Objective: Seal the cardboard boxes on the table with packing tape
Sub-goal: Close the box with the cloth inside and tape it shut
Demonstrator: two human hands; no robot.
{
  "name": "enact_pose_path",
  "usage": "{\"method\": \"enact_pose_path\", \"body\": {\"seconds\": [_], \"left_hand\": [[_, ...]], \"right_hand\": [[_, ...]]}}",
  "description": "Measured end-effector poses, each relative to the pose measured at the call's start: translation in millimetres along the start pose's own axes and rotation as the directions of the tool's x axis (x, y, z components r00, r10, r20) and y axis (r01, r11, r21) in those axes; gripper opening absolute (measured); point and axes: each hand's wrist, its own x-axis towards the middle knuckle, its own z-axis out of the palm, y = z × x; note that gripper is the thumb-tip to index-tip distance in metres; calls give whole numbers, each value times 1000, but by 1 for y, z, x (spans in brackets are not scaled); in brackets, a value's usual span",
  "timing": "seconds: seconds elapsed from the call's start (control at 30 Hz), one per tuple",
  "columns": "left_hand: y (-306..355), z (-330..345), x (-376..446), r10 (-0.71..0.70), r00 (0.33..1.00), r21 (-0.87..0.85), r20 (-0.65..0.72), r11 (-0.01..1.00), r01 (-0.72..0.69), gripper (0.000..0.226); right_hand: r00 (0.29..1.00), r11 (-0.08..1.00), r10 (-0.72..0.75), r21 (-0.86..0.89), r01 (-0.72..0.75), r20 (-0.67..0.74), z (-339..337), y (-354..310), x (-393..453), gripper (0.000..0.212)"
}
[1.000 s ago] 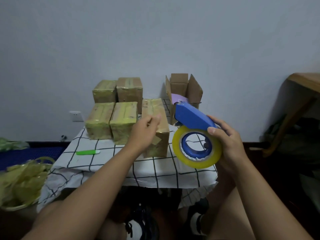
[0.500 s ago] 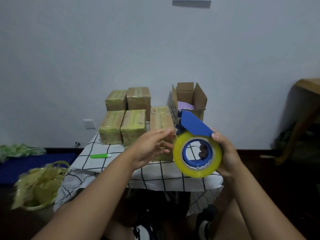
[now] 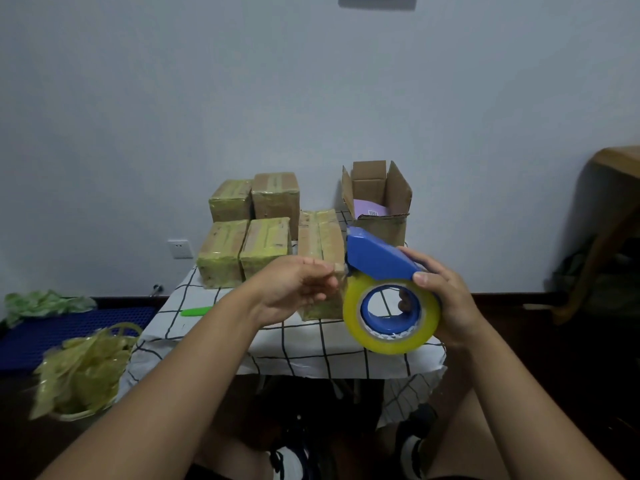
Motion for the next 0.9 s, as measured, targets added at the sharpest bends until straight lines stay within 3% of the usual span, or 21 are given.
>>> {"method": "enact_pose_path", "body": {"seconds": [0.23,0.43,0.63,0.9], "left_hand": [[3,-14,1,-110,994,46,8,993,109,6],[-1,-20,-1,-187,982,194,-18,963,187,18],[-3,-23,-4,-139,981,343,-134,922,177,19],[-1,-27,-3,-57,981,362,-183,924,121,14]], "right_hand": [[999,982,-41,-184,43,15,-2,-4,-2,61],[991,911,-26,-406,77,130,-2,-11,-5,67],[977,868,-16,-483,118,211,3,-15,-3,68],[976,843,-33,-519,144,217,8,-13,4,70]]}}
